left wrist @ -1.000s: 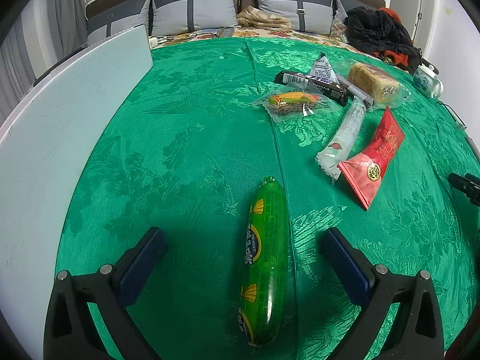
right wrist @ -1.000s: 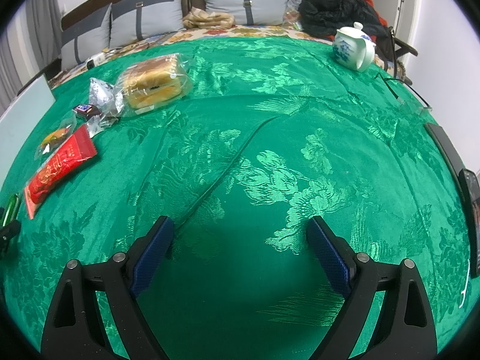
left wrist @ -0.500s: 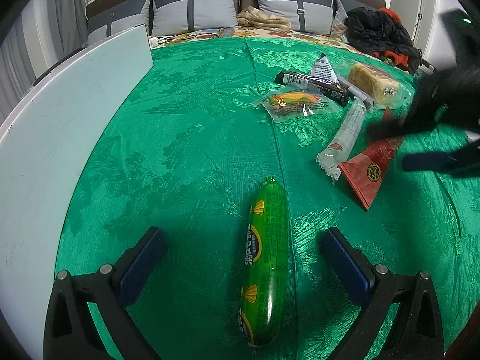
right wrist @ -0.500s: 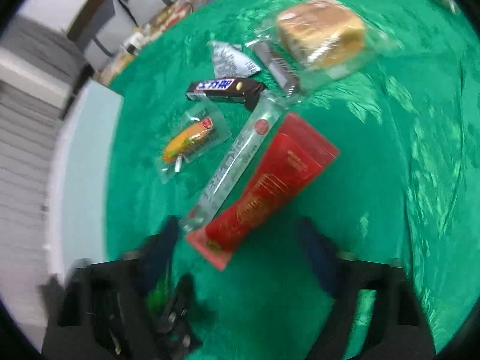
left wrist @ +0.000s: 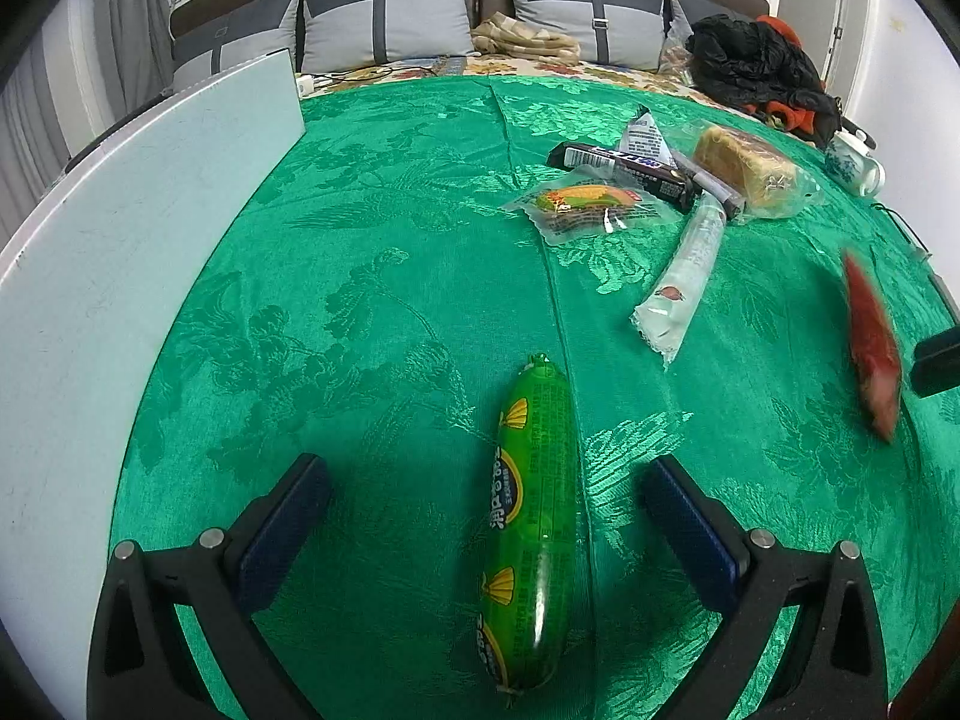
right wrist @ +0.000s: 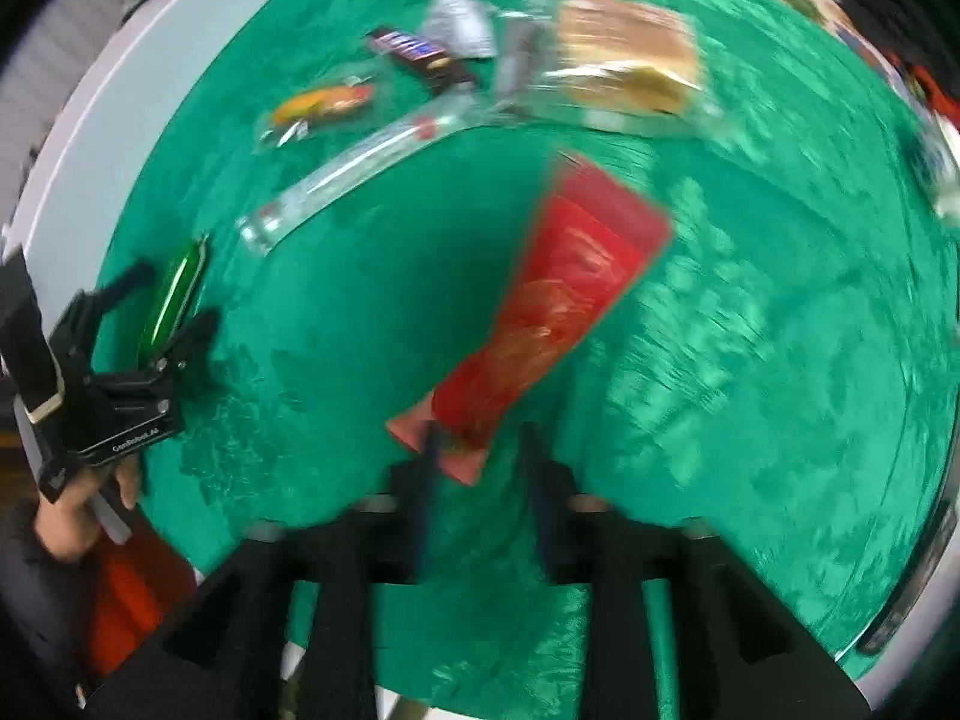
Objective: Organize snacks
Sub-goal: 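Grasp the red packet with the right tool while the left tool holds the sausage, then carry the green sausage and red packet into the white box and release both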
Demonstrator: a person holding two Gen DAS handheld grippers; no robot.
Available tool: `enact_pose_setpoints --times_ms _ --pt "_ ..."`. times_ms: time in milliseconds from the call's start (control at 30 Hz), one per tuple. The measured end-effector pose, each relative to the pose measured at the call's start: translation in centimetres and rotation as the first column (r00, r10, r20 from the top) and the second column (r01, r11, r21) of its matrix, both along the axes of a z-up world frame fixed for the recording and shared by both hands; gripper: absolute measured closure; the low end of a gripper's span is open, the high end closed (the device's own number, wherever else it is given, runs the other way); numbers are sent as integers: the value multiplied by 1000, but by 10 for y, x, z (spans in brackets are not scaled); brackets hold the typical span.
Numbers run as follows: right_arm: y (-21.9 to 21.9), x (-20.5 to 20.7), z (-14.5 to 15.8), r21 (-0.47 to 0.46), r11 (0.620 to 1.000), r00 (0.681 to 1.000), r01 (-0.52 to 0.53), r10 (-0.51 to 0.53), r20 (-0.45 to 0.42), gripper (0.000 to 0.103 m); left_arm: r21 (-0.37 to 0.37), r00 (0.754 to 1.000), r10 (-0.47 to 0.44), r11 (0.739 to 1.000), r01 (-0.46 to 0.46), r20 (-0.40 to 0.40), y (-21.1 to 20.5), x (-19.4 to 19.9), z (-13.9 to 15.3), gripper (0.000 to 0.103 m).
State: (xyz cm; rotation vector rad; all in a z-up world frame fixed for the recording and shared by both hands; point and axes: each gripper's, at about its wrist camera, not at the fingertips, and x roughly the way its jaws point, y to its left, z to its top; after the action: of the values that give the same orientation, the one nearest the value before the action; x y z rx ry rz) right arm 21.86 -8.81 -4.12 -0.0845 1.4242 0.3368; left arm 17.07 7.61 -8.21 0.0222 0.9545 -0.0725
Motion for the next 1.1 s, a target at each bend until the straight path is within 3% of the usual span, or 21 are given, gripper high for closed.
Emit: enact_pose_setpoints --times_ms 33,100,200,267,300,333,433,500,600,700,767,800,833,900,933,1033,1100 --pt "-11 -2 3 46 998 999 47 -48 22 41 1 1000 -1 1000 1 0 0 0 0 0" --pt "-30 -7 3 139 981 989 138 -144 40 41 -1 1000 -4 1000 4 -1 0 0 0 0" --pt "-52 -19 -9 286 914 956 287 -294 -17 41 2 997 -67 998 67 -27 -1 -2 2 0" --pt "-59 -27 -14 329 875 932 355 -360 -46 41 -1 992 -106 994 106 -75 3 -4 4 1" --pt "-60 -28 -14 344 860 923 376 -382 -53 41 -9 989 -114 994 113 -96 6 -6 5 4" --pt "-63 -28 -12 352 853 917 386 -395 -50 41 -26 987 -121 993 119 -103 10 -10 8 13" --pt "-58 -16 -5 339 863 920 375 -391 -22 41 -97 983 -137 987 126 -120 21 -17 17 26" --pt "-55 -7 -3 349 852 914 391 -404 -36 41 -88 982 -145 987 135 -124 19 -17 22 31" --pt "-57 1 -9 398 797 886 455 -449 -113 41 -56 976 -170 985 164 -134 4 -13 21 34" --pt "-48 8 -20 406 762 862 504 -471 -187 43 -10 976 -153 988 153 -153 -9 -6 15 49" --pt "-39 11 -22 383 781 870 493 -456 -189 45 15 981 -137 990 140 -137 -14 -5 16 66" --pt "-32 13 -22 367 797 877 480 -449 -171 47 15 983 -123 992 127 -133 -15 -4 17 80" --pt "-23 15 -23 336 823 888 458 -437 -141 53 15 984 -116 993 119 -136 -14 -4 17 80" --pt "-5 17 -30 203 901 924 383 -379 -61 76 -4 986 -106 994 106 -126 -11 -6 16 81" --pt "-3 16 -33 169 917 932 362 -360 -42 85 -28 988 -96 995 94 -119 -6 -9 16 81" --pt "-10 5 -28 166 922 933 350 -359 24 91 -138 994 -41 990 26 -103 17 -24 17 81" --pt "-19 -6 -14 250 904 930 346 -366 37 91 -220 996 -4 975 -17 -93 31 -34 19 81"
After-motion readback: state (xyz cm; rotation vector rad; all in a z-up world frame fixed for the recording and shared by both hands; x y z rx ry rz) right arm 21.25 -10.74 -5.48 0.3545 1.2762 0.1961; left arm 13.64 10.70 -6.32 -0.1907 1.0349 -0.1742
